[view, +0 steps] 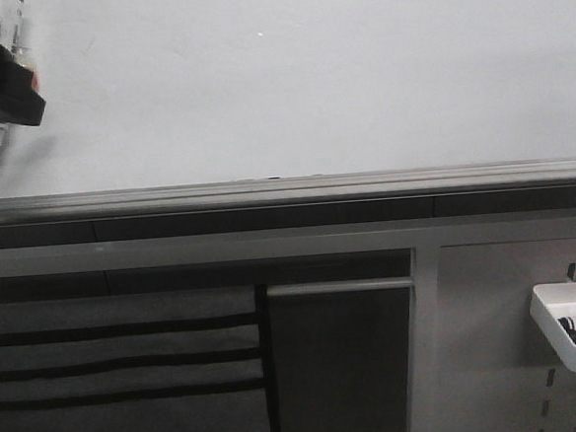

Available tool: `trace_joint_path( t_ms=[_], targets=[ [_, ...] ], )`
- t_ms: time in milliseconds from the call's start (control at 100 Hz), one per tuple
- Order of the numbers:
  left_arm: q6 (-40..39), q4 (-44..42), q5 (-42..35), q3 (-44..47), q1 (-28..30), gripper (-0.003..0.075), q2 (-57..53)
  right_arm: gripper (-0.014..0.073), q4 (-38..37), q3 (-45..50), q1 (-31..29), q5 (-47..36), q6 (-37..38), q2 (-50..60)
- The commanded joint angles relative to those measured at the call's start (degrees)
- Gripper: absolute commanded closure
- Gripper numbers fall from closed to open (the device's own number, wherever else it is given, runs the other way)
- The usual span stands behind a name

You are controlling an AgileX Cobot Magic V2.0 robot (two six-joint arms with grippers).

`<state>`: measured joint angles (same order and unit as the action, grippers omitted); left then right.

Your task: Write number 3 on whiteboard

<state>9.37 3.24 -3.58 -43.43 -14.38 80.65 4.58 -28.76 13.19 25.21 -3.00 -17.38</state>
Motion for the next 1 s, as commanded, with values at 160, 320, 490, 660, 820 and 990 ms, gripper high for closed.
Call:
trace_joint_path(
  t_ms=[160, 320, 490, 660, 820, 990],
  targets=[
    [-0.08, 0.02, -6.07, -1.93, 0.11, 0.0471, -0.72, 0.0074, 0.13, -1.89, 0.1, -3.96, -0.47, -0.91],
    [-0.08, 0.02, -6.06, -1.93, 0.11, 0.0559, -0.72, 0.0074, 0.13, -1.89, 0.1, -3.96, -0.47, -0.91],
    [-0.08, 0.02, -6.06, -1.93, 0.11, 0.0624, -0.72, 0.0074, 0.13, -1.89, 0.1, -3.84, -0.47, -0.91],
    [-0.08, 0.02, -6.06, -1.93, 0.11, 0.068, -0.72, 0.0074, 0.13, -1.89, 0.1, -3.62, -0.47, -0.91],
    [-0.08, -0.43, -3.71, -1.93, 0.11, 0.0723, -1.54, 0.0074, 1.53, -2.07, 0.1, -3.51, -0.47, -0.91],
    [-0.08, -5.09, 10.3, -4.94, -0.71, 0.0738, -8.09, 0.0074, 6.79, -7.14, 0.1, 3.77, -0.47, -3.58]
  ],
)
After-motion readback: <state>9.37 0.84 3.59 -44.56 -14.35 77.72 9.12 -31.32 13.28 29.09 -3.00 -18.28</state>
